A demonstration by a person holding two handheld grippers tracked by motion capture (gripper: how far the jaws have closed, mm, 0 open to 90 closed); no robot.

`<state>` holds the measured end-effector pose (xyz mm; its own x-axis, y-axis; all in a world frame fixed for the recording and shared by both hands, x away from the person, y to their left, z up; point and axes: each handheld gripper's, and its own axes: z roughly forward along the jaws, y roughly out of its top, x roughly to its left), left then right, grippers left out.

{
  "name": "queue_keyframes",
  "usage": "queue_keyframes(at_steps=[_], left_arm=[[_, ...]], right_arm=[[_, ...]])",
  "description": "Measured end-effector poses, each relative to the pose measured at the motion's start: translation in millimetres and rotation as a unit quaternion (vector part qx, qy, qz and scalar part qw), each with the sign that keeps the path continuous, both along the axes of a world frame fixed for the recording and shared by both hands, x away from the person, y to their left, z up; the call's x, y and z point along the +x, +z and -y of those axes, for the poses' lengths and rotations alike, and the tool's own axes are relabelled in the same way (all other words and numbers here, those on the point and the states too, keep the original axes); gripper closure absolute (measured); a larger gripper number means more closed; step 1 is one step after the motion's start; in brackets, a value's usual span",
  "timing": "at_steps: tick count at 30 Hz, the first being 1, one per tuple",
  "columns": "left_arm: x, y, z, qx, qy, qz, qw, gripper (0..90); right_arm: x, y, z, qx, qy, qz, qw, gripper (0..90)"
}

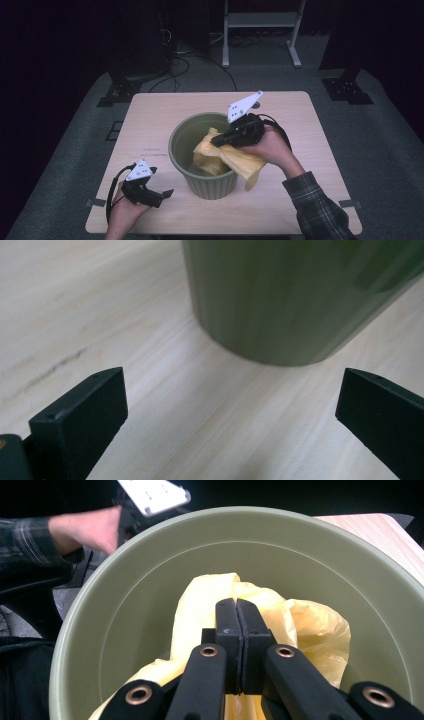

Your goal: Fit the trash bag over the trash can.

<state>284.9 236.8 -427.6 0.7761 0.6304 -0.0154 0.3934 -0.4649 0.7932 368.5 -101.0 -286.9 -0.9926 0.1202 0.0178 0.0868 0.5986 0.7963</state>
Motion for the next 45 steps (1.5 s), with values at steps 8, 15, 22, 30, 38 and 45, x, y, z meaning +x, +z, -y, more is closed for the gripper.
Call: queue_keyframes(at_steps=[8,15,22,30,38,45], left_arm=[[-7.8,43.7,1.8,-0.009,-0.047,0.019,0.9987,0.0],[-10.1,74.4,5.6,-0.025,-0.07,0.037,0.9966,0.0],[-9.4,114.2,14.9,-0.035,-0.091,0.063,0.9933,1.9],[12.8,140.9,43.5,-0.027,-0.122,0.084,0.9887,6.5],[37.9,135.1,69.4,-0.015,-0.145,0.065,0.9871,12.4],[52.6,129.8,84.9,-0.009,-0.18,0.046,0.9825,34.3]], right_arm=[[1.7,-4.4,-3.9,-0.004,0.0,-0.002,1.0,89.5],[2.9,-7.9,-3.1,-0.006,-0.001,-0.007,1.0,89.4],[3.7,-8.5,-3.0,-0.005,0.004,-0.009,0.9999,89.4],[2.0,-5.9,-2.3,0.009,0.016,-0.011,0.9998,89.4],[2.5,-2.7,-0.6,0.024,0.025,-0.014,0.9993,89.4],[1.1,3.5,-6.5,0.028,0.038,-0.01,0.9988,89.3]])
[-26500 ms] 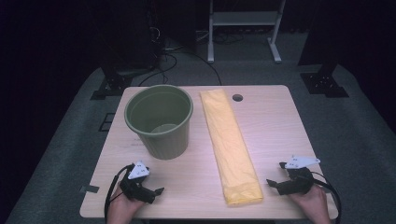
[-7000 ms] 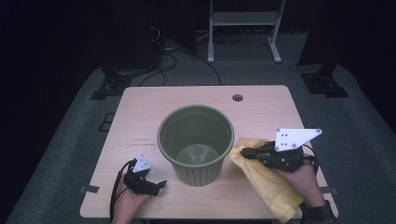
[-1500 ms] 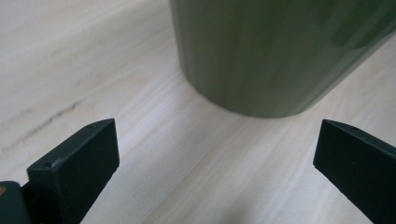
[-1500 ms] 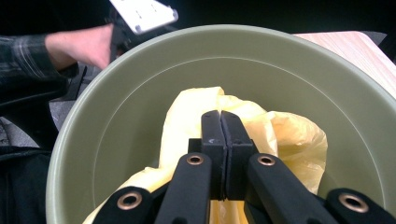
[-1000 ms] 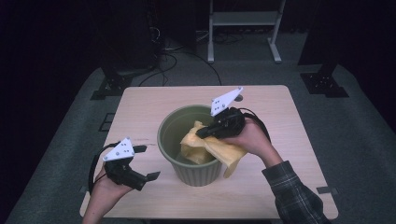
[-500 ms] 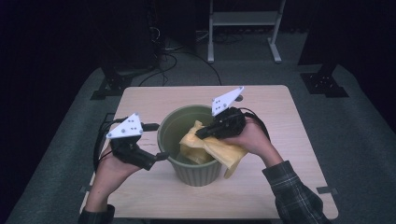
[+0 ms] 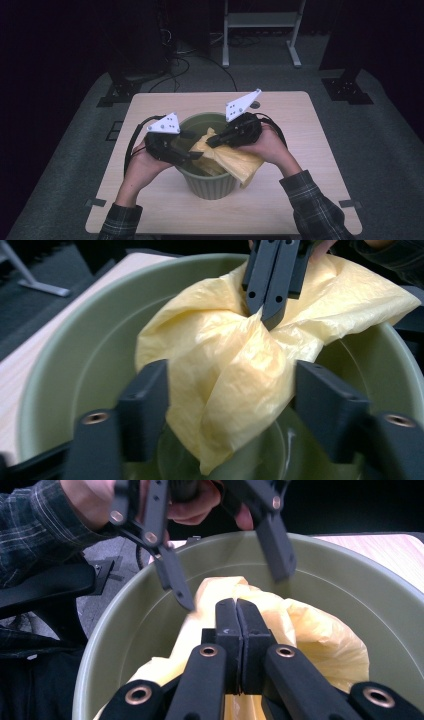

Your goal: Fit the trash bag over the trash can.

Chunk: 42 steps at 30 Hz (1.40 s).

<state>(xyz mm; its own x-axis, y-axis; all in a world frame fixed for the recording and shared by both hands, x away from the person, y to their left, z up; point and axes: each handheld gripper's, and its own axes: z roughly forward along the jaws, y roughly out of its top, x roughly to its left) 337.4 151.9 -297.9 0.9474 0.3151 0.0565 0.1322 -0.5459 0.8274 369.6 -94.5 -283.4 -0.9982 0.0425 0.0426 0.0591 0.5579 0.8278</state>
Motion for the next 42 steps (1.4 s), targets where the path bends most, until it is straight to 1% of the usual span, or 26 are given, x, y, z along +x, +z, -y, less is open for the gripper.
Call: queue_keyframes(at_steps=[1,2,3,4,5,7,8,9,11,13,15,17,18,22,26,27,29,30,32,33,34,35,36,37,40,42], left_arm=[[0.5,-0.1,0.6,0.002,-0.003,-0.002,1.0,34.3],[1.2,-0.5,1.8,0.004,-0.016,-0.008,0.9998,39.1],[1.4,-0.7,2.6,0.007,-0.022,-0.015,0.9996,55.1],[1.6,-1.0,3.4,0.009,-0.025,-0.02,0.9995,55.1],[1.1,-1.2,4.7,0.018,-0.023,-0.025,0.9993,61.6],[0.4,-1.6,6.6,0.032,-0.018,-0.029,0.9989,72.5],[0.2,-1.2,6.6,0.034,-0.012,-0.028,0.999,78.5],[-0.2,0.2,5.4,0.029,-0.001,-0.024,0.9993,79.7],[-0.5,1.4,4.1,0.029,0.006,-0.02,0.9994,80.0],[-0.1,3.0,1.6,0.03,0.021,-0.019,0.9992,80.6],[0.2,4.3,-1.8,0.025,0.035,-0.017,0.9989,80.6],[0.2,5.9,-5.4,0.025,0.04,-0.016,0.9988,80.6],[0.0,6.4,-6.9,0.023,0.045,-0.016,0.9986,80.6],[0.0,8.5,-12.7,0.024,0.06,-0.013,0.9978,80.8],[0.3,8.6,-15.4,0.023,0.071,-0.015,0.9971,80.8],[0.5,8.2,-15.6,0.023,0.073,-0.015,0.9969,80.8],[0.8,7.2,-15.8,0.025,0.076,-0.016,0.9967,80.8],[1.0,6.5,-15.6,0.025,0.076,-0.015,0.9967,80.9],[1.1,6.0,-15.2,0.025,0.077,-0.015,0.9966,81.0],[1.1,5.9,-14.6,0.027,0.076,-0.015,0.9966,81.0],[1.1,5.2,-13.5,0.027,0.077,-0.016,0.9966,81.0],[1.1,4.8,-12.8,0.028,0.076,-0.016,0.9966,80.9],[1.2,4.1,-12.0,0.03,0.074,-0.015,0.9967,80.9],[1.0,2.4,-10.2,0.036,0.071,-0.016,0.9967,80.9],[0.1,0.6,-8.7,0.041,0.074,-0.014,0.9963,79.8],[-0.1,-1.2,-8.4,0.042,0.067,-0.013,0.9968,78.1]], right_arm=[[0.0,0.0,0.0,0.0,0.0,0.0,1.0,89.3],[-0.1,0.1,-0.4,-0.001,0.0,-0.001,1.0,89.2],[0.2,0.1,-2.0,-0.001,0.001,0.002,1.0,88.7],[0.2,0.1,-2.0,-0.001,0.001,0.002,1.0,88.7],[0.4,-0.1,-2.4,0.0,0.002,0.0,1.0,87.0],[1.5,-0.5,-2.5,0.006,-0.001,0.0,1.0,79.0],[2.0,-0.3,-0.1,0.012,-0.011,-0.001,0.9999,69.2],[2.2,-0.1,1.6,0.015,-0.016,-0.003,0.9998,67.2],[2.6,-0.1,4.6,0.016,-0.02,-0.003,0.9997,64.5],[3.0,0.5,18.7,0.016,-0.041,0.001,0.999,58.2],[2.8,0.7,22.7,0.018,-0.046,0.001,0.9988,56.6],[1.4,1.3,42.1,0.026,-0.064,0.005,0.9976,53.1],[1.4,1.3,42.1,0.026,-0.064,0.005,0.9976,53.1],[-0.6,0.1,68.6,0.039,-0.09,0.003,0.9952,48.7],[-4.3,-2.6,87.9,0.047,-0.101,-0.004,0.9938,46.4],[-6.0,-4.9,96.5,0.048,-0.103,-0.009,0.9935,44.8],[-6.5,-6.2,99.4,0.049,-0.103,-0.011,0.9935,44.4],[-7.3,-7.9,103.2,0.048,-0.104,-0.014,0.9933,44.5],[-9.2,-13.8,113.1,0.05,-0.103,-0.027,0.9931,52.3],[-9.2,-13.8,113.1,0.05,-0.103,-0.027,0.9931,52.3],[-9.1,-17.8,117.2,0.049,-0.093,-0.043,0.9935,68.3],[-9.3,-18.7,117.9,0.048,-0.091,-0.042,0.9938,74.3],[-9.3,-18.7,117.9,0.048,-0.091,-0.042,0.9938,74.3],[-10.6,-19.4,118.7,0.049,-0.081,-0.037,0.9949,86.8],[-11.3,-17.5,117.7,0.05,-0.077,-0.027,0.9954,89.8],[-11.2,-16.8,117.4,0.048,-0.08,-0.026,0.9953,89.9]])
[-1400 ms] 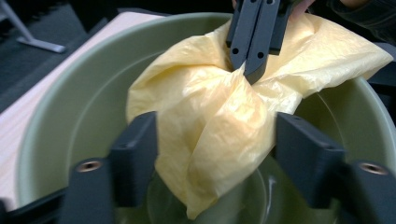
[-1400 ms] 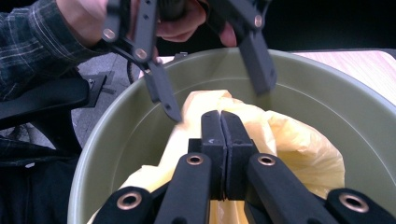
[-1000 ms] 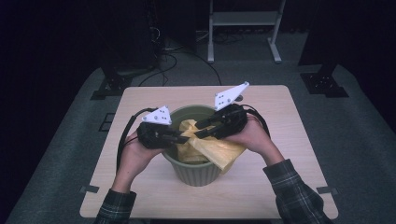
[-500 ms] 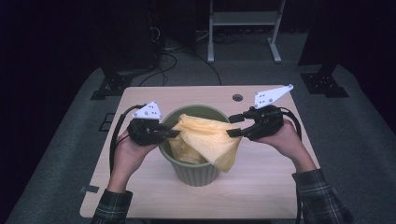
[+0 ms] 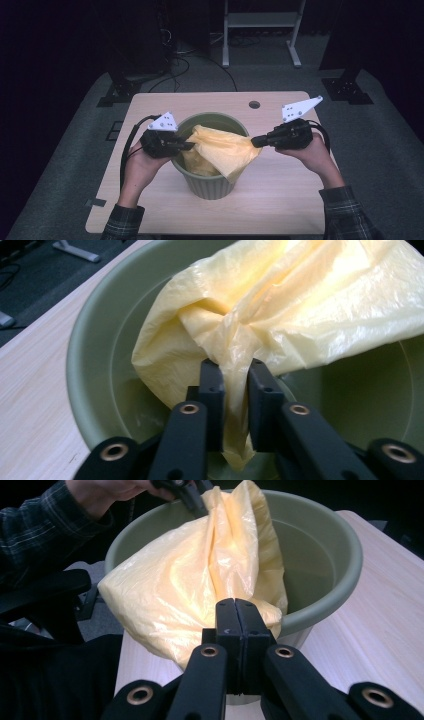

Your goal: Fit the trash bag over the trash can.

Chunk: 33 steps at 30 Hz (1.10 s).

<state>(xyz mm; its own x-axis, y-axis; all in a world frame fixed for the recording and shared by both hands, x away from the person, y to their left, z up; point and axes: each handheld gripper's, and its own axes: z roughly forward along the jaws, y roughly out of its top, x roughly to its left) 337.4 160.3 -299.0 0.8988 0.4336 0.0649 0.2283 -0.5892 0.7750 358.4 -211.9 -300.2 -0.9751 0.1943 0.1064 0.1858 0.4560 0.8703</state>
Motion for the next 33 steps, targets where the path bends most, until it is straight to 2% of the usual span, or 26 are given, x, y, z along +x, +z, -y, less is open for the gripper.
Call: queue_keyframes(at_steps=[1,2,3,4,8,12,14,16,17,19,22,25,29,33], left_arm=[[-0.3,-1.3,0.5,0.0,-0.003,0.001,1.0,72.6],[-0.9,-1.7,0.5,0.003,-0.004,0.005,1.0,59.5],[-2.2,-2.3,0.5,0.004,-0.001,0.011,0.9999,59.5],[-3.9,-0.9,-1.0,0.0,0.004,0.02,0.9998,45.9],[-7.4,7.4,-5.2,-0.012,0.007,0.038,0.9992,38.4],[-9.6,21.6,-5.5,-0.03,-0.005,0.055,0.998,39.6],[-8.6,25.6,-2.6,-0.033,-0.017,0.059,0.9975,40.3],[-5.4,27.0,3.3,-0.027,-0.031,0.062,0.9973,42.5],[-2.5,25.1,9.0,-0.022,-0.043,0.054,0.9974,45.4],[-0.8,22.8,12.9,-0.017,-0.051,0.048,0.9974,47.9],[1.8,13.7,25.0,0.006,-0.063,0.034,0.9974,50.8],[2.2,7.8,31.6,0.019,-0.074,0.024,0.9968,52.0],[2.1,4.0,35.8,0.027,-0.082,0.014,0.9961,53.6],[2.1,-0.6,38.8,0.024,-0.087,0.004,0.9959,54.5]], right_arm=[[1.0,0.8,-0.5,0.0,-0.002,0.001,1.0,89.9],[2.1,2.0,-1.3,0.001,-0.006,0.003,1.0,89.9],[2.1,2.0,-1.3,0.001,-0.006,0.003,1.0,89.9],[3.3,2.5,-3.0,-0.002,-0.006,0.002,1.0,89.9],[4.4,3.4,-6.7,-0.007,-0.008,0.004,0.9999,89.9],[5.3,5.2,-10.3,-0.009,-0.006,0.007,0.9999,89.9],[5.4,5.8,-11.4,-0.009,-0.006,0.007,0.9999,89.9],[5.7,7.3,-13.3,-0.009,-0.004,0.01,0.9999,90.0],[5.8,8.6,-15.3,-0.006,-0.003,0.01,0.9999,90.0],[6.7,9.6,-17.4,-0.004,-0.003,0.012,0.9999,90.0],[8.5,12.4,-22.8,-0.001,0.0,0.016,0.9999,90.0],[9.8,14.1,-27.0,0.0,0.002,0.018,0.9998,90.0],[13.0,19.5,-36.4,0.003,0.005,0.024,0.9997,90.0],[12.7,28.5,-44.6,0.011,0.012,0.032,0.9994,90.0]])
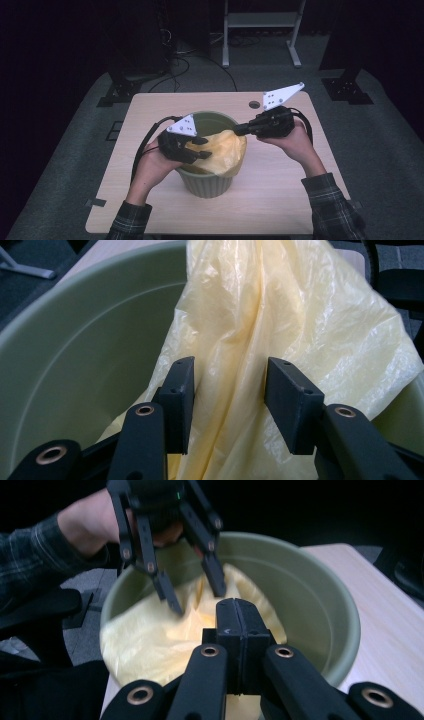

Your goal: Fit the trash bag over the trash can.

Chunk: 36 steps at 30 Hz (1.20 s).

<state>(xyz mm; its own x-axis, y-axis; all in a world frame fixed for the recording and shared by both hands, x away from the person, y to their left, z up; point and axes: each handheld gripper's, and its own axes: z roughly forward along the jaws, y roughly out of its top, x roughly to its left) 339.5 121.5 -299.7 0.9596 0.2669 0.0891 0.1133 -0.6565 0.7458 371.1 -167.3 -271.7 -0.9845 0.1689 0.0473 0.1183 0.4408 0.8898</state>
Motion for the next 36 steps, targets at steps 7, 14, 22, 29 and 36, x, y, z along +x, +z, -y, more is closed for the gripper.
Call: queue_keyframes(at_steps=[7,14,22,29,36], left_arm=[[-0.8,-0.8,-0.6,-0.014,-0.008,-0.002,0.9999,52.6],[0.6,2.2,-4.3,-0.03,-0.002,0.0,0.9996,49.4],[-3.5,1.2,-11.6,-0.039,0.002,-0.002,0.9992,83.6],[-3.1,5.3,-35.5,-0.083,0.042,0.014,0.9956,83.6],[-0.8,8.6,-46.4,-0.106,0.056,0.019,0.9926,83.6]], right_arm=[[4.6,8.5,-24.5,0.001,0.007,0.012,0.9999,90.0],[10.0,6.7,-58.4,0.005,0.028,0.01,0.9995,90.0],[7.9,7.6,-74.8,0.007,0.03,0.011,0.9995,73.9],[1.6,5.1,-38.9,0.021,-0.009,0.008,0.9997,56.1],[-1.6,-4.6,-8.8,0.039,-0.018,-0.015,0.999,49.7]])
